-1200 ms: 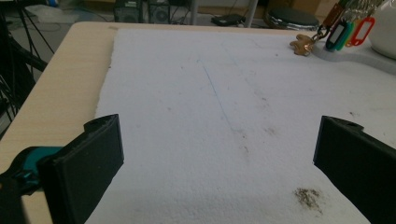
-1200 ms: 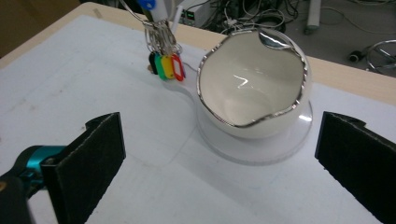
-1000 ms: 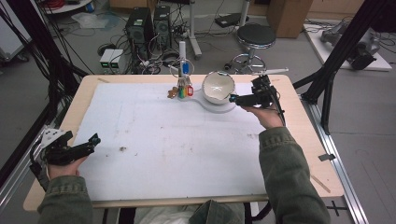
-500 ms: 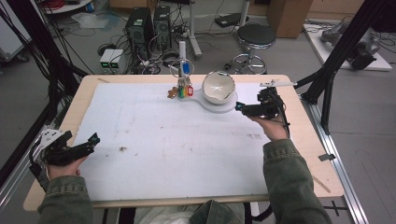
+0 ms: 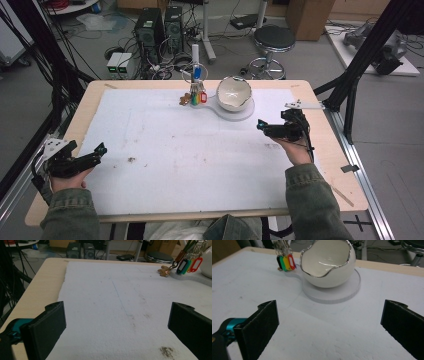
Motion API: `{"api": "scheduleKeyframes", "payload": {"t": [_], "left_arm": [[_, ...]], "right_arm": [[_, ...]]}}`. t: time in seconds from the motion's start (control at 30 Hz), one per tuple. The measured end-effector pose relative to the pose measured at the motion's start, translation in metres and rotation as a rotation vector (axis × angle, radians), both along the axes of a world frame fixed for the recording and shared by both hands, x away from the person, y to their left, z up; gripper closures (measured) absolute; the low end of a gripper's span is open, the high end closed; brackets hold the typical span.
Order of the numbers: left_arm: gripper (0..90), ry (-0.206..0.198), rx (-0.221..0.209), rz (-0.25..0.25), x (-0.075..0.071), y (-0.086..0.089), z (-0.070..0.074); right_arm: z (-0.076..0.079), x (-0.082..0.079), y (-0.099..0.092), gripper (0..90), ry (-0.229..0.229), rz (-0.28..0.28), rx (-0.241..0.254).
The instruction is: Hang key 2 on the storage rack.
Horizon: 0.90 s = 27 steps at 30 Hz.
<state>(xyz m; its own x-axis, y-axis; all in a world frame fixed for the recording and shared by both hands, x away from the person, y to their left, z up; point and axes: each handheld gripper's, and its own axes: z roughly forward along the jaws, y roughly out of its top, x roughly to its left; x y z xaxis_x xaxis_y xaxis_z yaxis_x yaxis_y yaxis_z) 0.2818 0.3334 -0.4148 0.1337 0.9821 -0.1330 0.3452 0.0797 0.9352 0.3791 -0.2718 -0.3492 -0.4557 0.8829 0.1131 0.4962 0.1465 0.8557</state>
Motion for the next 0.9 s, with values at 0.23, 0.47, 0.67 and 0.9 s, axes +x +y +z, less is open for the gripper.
{"api": "scheduleKeyframes", "payload": {"t": [0.23,0.47,0.67,0.9], "left_arm": [[2.0,0.0,0.0,0.002,0.0,0.0,0.0],[2.0,0.001,-0.003,0.001,-0.001,0.0,0.0],[2.0,0.004,0.001,-0.001,0.0,-0.001,-0.001],[2.0,0.002,0.002,-0.001,-0.001,0.0,0.0]], "right_arm": [[-0.012,-0.014,-0.006,0.8,-0.077,-0.036,-0.004],[-0.021,-0.024,-0.014,0.8,-0.095,-0.062,-0.026],[-0.029,-0.034,-0.023,0.8,-0.13,-0.11,-0.049],[-0.036,-0.042,-0.033,0.8,-0.137,-0.144,-0.028]]}}
